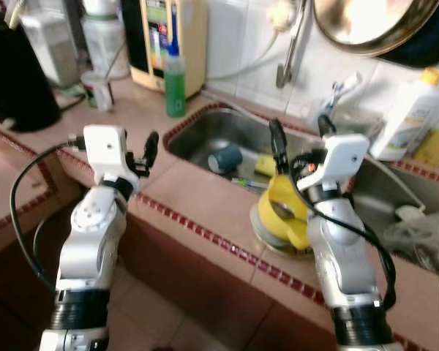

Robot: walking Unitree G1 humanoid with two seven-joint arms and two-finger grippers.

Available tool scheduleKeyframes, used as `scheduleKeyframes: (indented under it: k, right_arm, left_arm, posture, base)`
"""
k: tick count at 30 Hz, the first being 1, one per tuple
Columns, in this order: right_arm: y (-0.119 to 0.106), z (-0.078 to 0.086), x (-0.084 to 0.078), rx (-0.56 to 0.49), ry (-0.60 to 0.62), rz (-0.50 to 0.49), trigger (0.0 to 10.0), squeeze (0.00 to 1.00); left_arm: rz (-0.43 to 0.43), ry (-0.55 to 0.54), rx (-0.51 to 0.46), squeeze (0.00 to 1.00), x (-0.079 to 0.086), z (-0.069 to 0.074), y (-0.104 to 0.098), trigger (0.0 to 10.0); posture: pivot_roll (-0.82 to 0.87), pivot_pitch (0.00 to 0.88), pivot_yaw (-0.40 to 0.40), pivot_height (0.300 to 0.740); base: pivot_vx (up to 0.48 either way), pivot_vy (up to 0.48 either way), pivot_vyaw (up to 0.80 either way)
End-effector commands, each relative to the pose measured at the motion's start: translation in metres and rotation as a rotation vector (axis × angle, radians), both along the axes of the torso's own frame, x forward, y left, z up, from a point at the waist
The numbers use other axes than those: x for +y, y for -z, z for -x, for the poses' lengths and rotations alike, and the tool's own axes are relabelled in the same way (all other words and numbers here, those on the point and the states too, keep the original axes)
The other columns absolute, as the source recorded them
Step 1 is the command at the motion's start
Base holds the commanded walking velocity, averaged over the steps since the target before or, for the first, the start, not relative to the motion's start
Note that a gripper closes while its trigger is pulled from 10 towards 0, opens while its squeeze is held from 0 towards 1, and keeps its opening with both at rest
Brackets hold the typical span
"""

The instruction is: Kitchen organization

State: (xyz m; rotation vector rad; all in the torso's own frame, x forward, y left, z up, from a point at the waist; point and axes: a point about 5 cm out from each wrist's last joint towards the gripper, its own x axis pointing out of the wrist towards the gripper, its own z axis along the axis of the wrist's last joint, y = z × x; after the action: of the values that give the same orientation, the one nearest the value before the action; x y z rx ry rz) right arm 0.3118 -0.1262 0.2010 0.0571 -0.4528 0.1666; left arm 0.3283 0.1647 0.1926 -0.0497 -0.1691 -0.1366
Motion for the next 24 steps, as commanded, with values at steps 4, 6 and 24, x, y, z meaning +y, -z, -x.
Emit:
scheduleKeyframes:
  k: [4, 6, 24]
  right_arm:
    - [-0.006, -0.001, -0.001, -0.025, -0.003, 0.003, 10.0, 0.00]
    - [-0.003, -0.001, -0.001, -0.016, -0.006, 0.009, 10.0, 0.00]
    - [0.013, 0.004, 0.006, 0.019, -0.042, 0.093, 10.0, 0.00]
  left_arm:
    - [-0.017, 0.009, -0.044, 0.00, -0.003, -0.001, -0.008, 10.0]
    - [-0.021, 0.016, -0.054, 0.00, -0.003, -0.001, -0.008, 10.0]
    - [0.000, 0.093, -0.065, 0.00, -0.007, 0.004, -0.001, 10.0]
  posture:
    - [0.09, 0.000, -0.068, 0.740]
    - [0.09, 0.000, -0.070, 0.740]
    - [0.09, 0.000, -0.070, 0.740]
  base:
    - [0.000, 0.000, 0.00]
    - [0.000, 0.000, 0.00]
    - [0.000, 0.015, 0.00]
